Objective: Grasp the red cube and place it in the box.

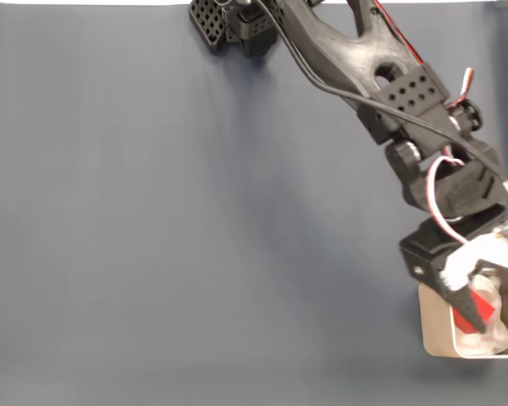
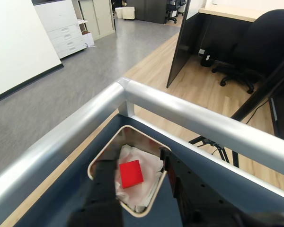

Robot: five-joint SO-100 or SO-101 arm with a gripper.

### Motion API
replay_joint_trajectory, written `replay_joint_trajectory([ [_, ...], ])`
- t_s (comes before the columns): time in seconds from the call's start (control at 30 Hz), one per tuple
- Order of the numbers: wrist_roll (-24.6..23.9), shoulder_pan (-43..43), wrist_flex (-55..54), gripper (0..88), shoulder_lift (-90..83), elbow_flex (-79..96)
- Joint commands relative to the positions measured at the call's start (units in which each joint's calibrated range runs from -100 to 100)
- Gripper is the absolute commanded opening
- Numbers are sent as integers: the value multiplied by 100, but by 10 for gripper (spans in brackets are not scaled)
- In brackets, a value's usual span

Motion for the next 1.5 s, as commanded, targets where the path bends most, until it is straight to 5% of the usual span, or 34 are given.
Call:
replay_joint_trajectory([
  [0.0,0,416,-119,0,-901,293],
  [0.43,-127,2057,-119,0,-4497,4271],
  [1.0,-88,2220,373,0,-10399,10840],
  [1.47,-195,2220,3979,0,-12019,11880],
])
